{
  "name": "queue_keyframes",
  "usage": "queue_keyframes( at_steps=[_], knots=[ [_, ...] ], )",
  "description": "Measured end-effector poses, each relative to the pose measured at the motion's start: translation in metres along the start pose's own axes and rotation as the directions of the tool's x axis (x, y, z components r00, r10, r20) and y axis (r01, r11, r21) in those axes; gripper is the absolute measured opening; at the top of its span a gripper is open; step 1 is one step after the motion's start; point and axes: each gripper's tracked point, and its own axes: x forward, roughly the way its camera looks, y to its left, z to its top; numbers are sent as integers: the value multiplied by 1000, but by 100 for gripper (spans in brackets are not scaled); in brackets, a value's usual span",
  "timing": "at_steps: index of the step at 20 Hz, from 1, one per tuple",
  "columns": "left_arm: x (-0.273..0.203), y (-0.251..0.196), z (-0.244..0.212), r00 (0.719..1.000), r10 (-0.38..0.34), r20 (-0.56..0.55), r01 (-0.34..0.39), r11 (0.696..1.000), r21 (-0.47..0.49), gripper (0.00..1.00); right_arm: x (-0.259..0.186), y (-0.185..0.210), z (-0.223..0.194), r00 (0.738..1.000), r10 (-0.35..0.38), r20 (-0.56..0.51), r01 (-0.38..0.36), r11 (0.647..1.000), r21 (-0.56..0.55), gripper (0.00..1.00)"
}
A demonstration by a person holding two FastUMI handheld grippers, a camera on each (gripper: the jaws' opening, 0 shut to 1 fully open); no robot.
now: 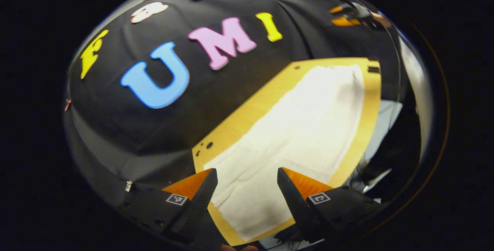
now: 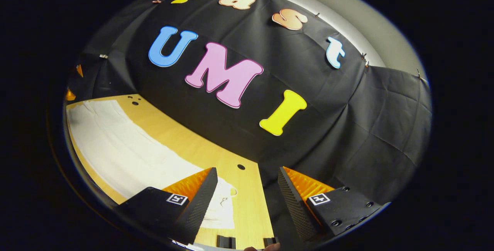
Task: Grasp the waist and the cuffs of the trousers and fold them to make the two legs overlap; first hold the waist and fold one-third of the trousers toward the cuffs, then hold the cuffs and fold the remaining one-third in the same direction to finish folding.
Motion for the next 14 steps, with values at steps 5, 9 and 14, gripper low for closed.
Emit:
queue_keyframes(
  at_steps=[5,9,14],
  knots=[
    [20,-29,-80,978,-94,-186,120,983,136,98,-4,8,-35,997,16,-71,-21,997,-71,97],
    [34,-42,-125,945,-139,-296,206,956,209,97,-2,10,-54,992,18,-127,-29,996,-82,97],
    [48,-38,-158,906,-148,-396,272,921,278,97,2,17,-63,988,32,-154,-47,994,-95,97]
  ],
)
